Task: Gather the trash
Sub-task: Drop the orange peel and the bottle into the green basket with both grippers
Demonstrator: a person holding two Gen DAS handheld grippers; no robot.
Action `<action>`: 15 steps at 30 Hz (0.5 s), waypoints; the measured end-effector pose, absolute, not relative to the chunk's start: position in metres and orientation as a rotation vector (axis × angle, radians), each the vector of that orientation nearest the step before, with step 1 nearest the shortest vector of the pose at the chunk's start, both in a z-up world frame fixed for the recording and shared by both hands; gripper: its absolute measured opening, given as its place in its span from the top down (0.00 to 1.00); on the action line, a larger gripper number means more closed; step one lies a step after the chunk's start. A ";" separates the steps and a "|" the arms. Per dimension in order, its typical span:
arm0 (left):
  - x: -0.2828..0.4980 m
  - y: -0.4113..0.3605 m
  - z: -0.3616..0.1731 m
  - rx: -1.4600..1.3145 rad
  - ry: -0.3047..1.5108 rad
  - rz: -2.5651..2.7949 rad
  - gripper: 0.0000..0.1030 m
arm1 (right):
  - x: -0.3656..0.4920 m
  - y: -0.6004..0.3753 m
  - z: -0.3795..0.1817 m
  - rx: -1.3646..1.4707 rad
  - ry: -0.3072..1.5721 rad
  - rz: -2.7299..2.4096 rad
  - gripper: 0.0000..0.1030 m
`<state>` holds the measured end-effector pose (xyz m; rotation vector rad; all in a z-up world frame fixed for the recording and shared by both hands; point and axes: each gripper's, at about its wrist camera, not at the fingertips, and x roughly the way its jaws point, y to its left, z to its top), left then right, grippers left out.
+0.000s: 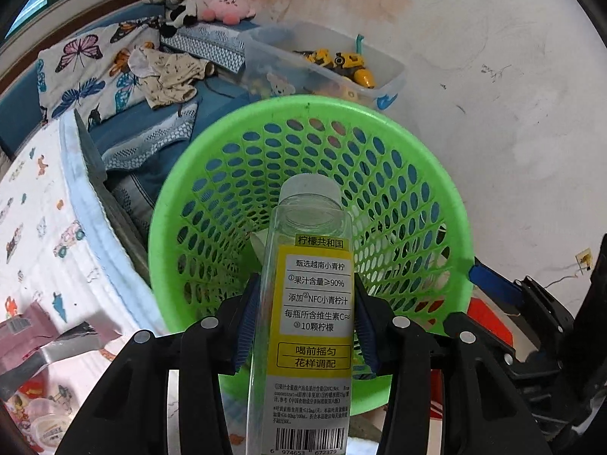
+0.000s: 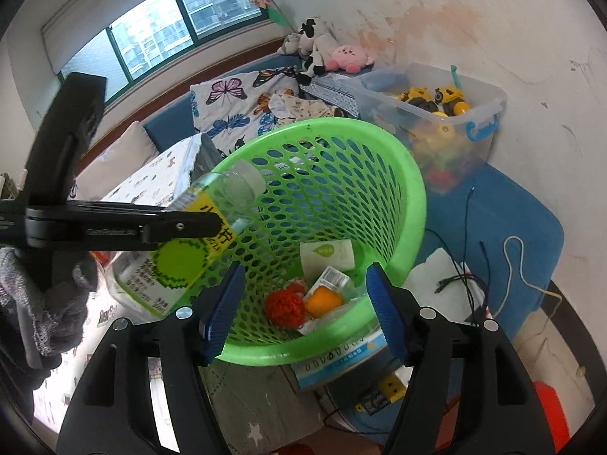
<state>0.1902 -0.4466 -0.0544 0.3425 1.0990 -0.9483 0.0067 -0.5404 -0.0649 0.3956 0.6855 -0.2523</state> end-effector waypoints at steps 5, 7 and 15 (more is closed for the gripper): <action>0.189 -0.449 -0.055 0.326 1.099 -0.952 0.46 | 0.005 -0.539 -0.066 0.395 0.683 -0.252 0.33; 0.187 -0.447 -0.049 0.315 1.072 -0.966 0.42 | 0.006 -0.540 -0.066 0.392 0.685 -0.253 0.33; 0.177 -0.409 -0.022 0.270 0.965 -0.948 0.42 | 0.002 -0.531 -0.063 0.378 0.682 -0.240 0.31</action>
